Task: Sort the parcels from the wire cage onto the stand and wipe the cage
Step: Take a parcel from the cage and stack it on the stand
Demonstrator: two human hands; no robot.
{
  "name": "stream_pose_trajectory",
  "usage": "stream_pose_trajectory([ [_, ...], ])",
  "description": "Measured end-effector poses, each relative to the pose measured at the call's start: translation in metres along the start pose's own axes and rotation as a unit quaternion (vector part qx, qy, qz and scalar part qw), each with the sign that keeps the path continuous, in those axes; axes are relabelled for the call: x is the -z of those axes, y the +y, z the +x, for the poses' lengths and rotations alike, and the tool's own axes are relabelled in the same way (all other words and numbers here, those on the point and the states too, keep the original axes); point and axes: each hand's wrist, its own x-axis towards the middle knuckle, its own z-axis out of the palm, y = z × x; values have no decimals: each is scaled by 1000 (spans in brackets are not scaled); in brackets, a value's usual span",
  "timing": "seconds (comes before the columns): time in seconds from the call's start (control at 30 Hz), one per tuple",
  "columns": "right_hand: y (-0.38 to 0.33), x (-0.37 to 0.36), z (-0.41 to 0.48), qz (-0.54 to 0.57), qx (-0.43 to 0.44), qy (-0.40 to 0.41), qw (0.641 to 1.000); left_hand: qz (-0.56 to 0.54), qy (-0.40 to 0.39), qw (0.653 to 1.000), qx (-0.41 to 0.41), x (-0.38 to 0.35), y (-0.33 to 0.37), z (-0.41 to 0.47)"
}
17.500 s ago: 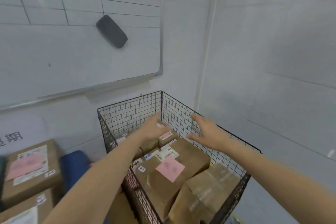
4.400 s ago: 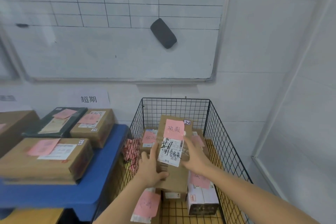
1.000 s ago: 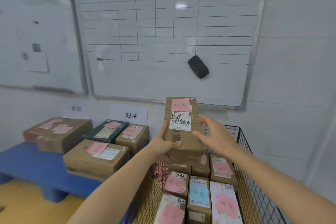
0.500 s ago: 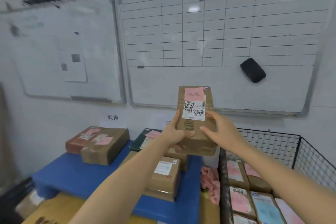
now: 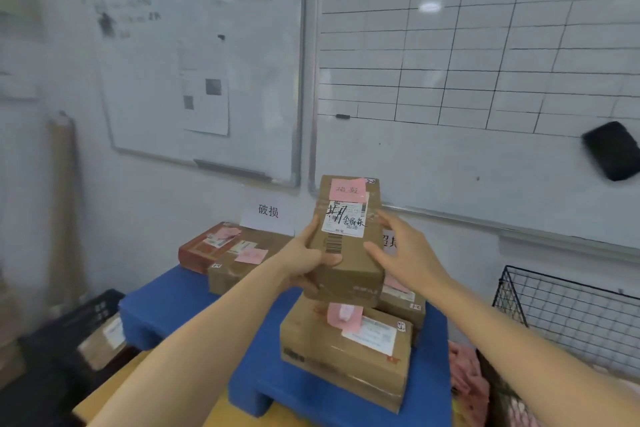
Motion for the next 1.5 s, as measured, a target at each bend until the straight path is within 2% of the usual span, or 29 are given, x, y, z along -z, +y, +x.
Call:
stream_pose_trajectory([
  [0.13,-20,-43,20,-12,-7,-38,999,19,10,1000,11,47,-18,11],
  [0.4,-69,-128,80,17,-33,-20,999,61,-7,998,34,155,-40,44],
  [0.7,-89,-203,131,12,-25,-73,997,21,1,997,70,234,-69,80],
  [1.03,-115,-279,189,-7,-32,-92,995,38,5,994,104,341,-93,127],
  [1.5,-132,-357,255,-34,-56,-107,992,63,-38,988,134,409,-115,204],
])
